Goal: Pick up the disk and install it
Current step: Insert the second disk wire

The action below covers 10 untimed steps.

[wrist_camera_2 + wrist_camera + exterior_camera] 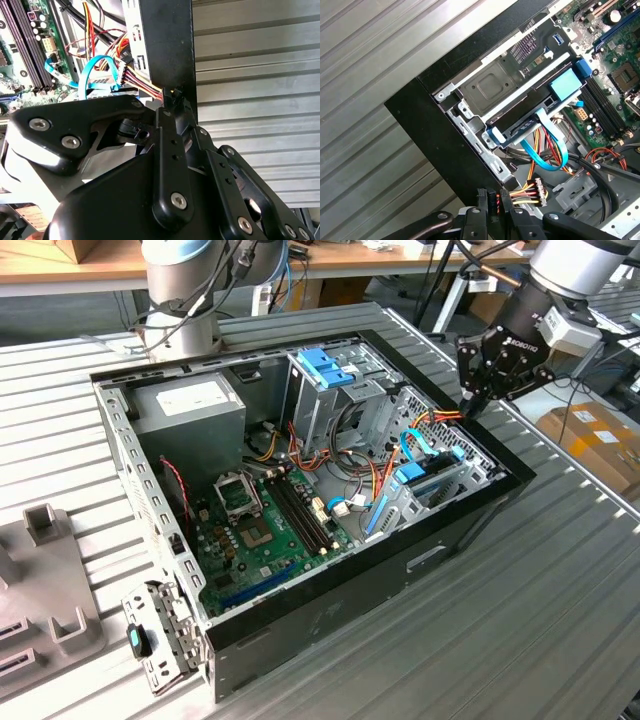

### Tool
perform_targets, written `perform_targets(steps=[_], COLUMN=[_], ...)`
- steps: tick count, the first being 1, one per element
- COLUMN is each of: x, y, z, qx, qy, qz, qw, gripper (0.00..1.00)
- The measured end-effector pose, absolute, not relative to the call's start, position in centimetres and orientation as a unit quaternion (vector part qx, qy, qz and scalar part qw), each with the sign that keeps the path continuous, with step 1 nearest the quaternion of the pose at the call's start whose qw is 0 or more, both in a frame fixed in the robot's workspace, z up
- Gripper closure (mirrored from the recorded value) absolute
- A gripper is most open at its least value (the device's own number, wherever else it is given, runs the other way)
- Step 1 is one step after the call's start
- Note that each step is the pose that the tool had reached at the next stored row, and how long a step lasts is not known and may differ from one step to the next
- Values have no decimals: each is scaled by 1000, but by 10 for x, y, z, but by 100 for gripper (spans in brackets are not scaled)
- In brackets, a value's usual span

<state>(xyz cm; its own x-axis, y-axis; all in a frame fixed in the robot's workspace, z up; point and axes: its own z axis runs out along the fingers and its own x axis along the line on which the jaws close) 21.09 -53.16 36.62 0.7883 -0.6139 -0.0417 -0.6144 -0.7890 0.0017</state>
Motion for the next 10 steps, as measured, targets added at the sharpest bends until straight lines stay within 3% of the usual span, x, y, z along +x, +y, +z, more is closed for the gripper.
perform_targets(steps=[2,3,10], x=[211,211,211], y=[-532,-532,-532], z=[366,366,366], qx=[-946,-946,-946], qy=[325,325,325], qz=[20,20,20], qw=[6,6,6], gripper=[78,84,84])
